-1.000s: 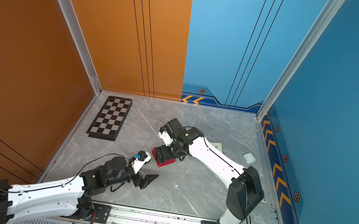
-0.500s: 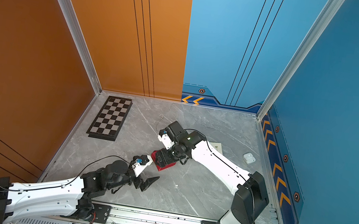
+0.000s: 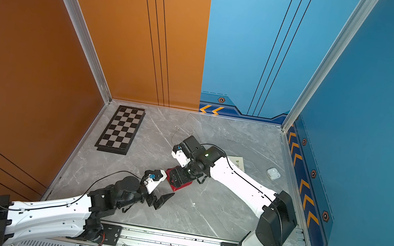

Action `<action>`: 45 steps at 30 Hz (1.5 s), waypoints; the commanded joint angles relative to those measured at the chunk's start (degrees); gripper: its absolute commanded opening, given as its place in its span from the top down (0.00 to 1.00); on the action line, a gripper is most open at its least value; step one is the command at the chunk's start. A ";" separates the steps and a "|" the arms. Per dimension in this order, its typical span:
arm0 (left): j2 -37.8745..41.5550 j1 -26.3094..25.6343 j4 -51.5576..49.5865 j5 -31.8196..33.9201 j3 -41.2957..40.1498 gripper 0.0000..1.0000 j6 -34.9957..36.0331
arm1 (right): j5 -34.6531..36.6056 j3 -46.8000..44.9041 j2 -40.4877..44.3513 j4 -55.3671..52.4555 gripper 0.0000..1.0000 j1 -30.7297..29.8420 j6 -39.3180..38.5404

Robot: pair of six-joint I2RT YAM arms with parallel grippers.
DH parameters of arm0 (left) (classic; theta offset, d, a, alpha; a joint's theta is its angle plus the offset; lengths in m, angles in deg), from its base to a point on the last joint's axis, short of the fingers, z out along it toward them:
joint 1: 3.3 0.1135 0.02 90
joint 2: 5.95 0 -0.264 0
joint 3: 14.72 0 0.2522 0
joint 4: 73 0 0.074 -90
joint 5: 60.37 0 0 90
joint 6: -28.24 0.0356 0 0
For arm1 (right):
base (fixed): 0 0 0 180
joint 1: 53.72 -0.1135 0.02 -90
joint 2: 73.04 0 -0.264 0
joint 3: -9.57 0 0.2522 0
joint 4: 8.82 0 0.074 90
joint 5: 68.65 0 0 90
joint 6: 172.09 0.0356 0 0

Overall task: Take the necklace out of the lift-off lid jewelry box
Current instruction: Open the lid on the jewelry box.

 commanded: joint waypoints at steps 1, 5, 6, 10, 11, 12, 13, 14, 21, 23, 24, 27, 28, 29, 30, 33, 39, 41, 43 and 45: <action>-0.10 -0.66 1.02 -1.64 -0.08 0.00 0.63 | -0.26 -0.34 0.37 -0.67 0.15 -0.41 -0.37; -0.34 -0.67 0.96 -1.93 0.28 0.01 0.74 | -0.46 -0.38 0.10 -0.26 0.15 -0.60 -0.26; -0.38 -0.64 1.06 -1.87 0.31 0.01 0.78 | -0.59 -0.30 0.02 -0.17 0.15 -0.64 -0.24; -0.42 -0.68 1.03 -1.59 0.52 0.01 1.00 | -0.90 -0.27 -0.31 0.11 0.15 -0.94 -0.12; -0.46 -0.64 1.07 -1.52 0.46 0.01 1.09 | -0.96 -0.20 -0.42 0.21 0.15 -0.98 -0.02; -0.45 -0.68 1.08 -1.46 0.58 0.01 1.07 | -1.07 -0.16 -0.45 0.22 0.15 -1.06 -0.06; -0.44 -0.60 1.00 -1.42 0.62 0.01 1.09 | -1.05 -0.16 -0.55 0.32 0.15 -1.21 -0.03; -0.45 -0.59 1.03 -1.38 0.57 0.01 1.05 | -1.15 -0.12 -0.60 0.34 0.15 -1.30 0.07; -0.65 -0.65 1.07 -1.86 0.75 0.02 0.84 | -1.31 -0.14 -0.91 0.74 0.15 -1.74 0.20; -0.81 -0.66 1.06 -1.93 0.82 0.04 0.92 | -1.41 -0.12 -0.95 0.88 0.15 -1.78 0.33; -0.85 -0.51 1.08 -2.00 0.93 0.04 0.91 | -1.40 -0.10 -0.95 0.93 0.15 -1.75 0.29; -1.30 -0.59 1.00 -2.10 1.15 0.06 0.69 | -1.40 -0.10 -0.95 1.00 0.15 -1.99 0.43; -1.50 -0.57 1.07 -2.08 1.16 0.06 0.68 | -1.50 -0.19 -0.95 1.00 0.15 -2.00 0.42; -1.57 -0.52 1.15 -2.04 1.24 0.06 0.57 | -1.54 -0.21 -0.95 1.03 0.15 -2.07 0.54; -1.67 -0.60 1.18 -2.04 1.33 0.06 0.61 | -1.49 -0.21 -0.95 1.09 0.15 -2.13 0.59; -1.88 -0.58 1.65 -1.94 1.20 0.05 0.59 | -1.56 -0.34 -1.02 1.24 0.15 -2.27 0.67; -1.44 -0.54 2.11 -1.38 0.91 0.03 0.19 | -1.91 -0.54 -1.38 1.66 0.16 -2.47 0.76; -0.93 -0.55 2.29 -1.25 0.73 0.01 0.08 | -1.93 -0.57 -1.56 1.79 0.15 -2.56 0.92; -0.43 -0.49 2.31 -0.86 0.44 0.01 0.03 | -2.01 -0.65 -1.61 1.94 0.15 -2.67 0.97; 0.14 -0.51 2.31 -0.57 0.17 0.00 0.04 | -2.15 -0.65 -1.73 2.05 0.15 -2.72 0.97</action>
